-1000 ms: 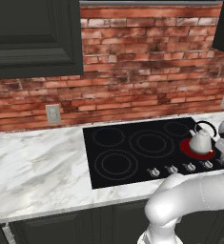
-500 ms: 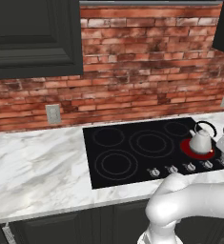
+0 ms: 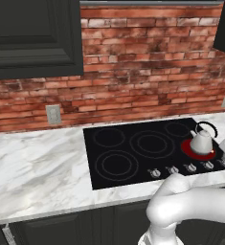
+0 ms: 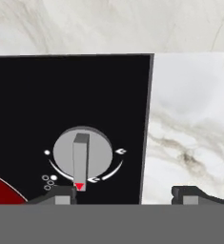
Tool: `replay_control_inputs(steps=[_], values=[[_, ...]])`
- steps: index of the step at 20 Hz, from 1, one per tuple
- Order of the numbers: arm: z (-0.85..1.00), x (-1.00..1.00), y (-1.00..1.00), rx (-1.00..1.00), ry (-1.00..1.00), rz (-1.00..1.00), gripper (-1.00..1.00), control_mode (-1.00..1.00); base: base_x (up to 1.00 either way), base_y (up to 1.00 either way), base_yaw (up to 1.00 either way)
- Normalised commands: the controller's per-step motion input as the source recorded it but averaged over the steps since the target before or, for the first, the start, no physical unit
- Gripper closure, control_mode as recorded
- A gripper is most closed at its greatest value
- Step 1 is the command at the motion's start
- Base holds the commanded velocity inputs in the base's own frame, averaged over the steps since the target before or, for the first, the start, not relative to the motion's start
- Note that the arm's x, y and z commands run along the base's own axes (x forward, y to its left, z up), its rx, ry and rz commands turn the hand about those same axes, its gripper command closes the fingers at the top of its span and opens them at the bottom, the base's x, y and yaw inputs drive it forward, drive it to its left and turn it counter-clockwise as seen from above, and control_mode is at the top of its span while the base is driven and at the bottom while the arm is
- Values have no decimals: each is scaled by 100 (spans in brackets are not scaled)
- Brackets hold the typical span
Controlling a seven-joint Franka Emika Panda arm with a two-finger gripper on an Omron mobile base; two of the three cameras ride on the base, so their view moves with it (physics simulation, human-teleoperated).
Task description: Lower the heat of the kettle.
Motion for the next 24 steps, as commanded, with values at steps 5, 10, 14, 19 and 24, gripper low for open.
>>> replay_control_inputs(steps=[5, 10, 14, 19, 24], values=[[0, 12, -17, 3, -6, -3, -100, -100, 0, 0, 0], [0, 24, -16, 1, 0, 0, -100, -100, 0, 0, 0], [0, 16, -33, 2, -3, 0, -100, -100, 0, 0, 0], [2, 5, -28, 0, -10, 0, -100, -100, 0, 0, 0], [5, 3, -14, 0, -9, 0, -100, -100, 0, 0, 0]])
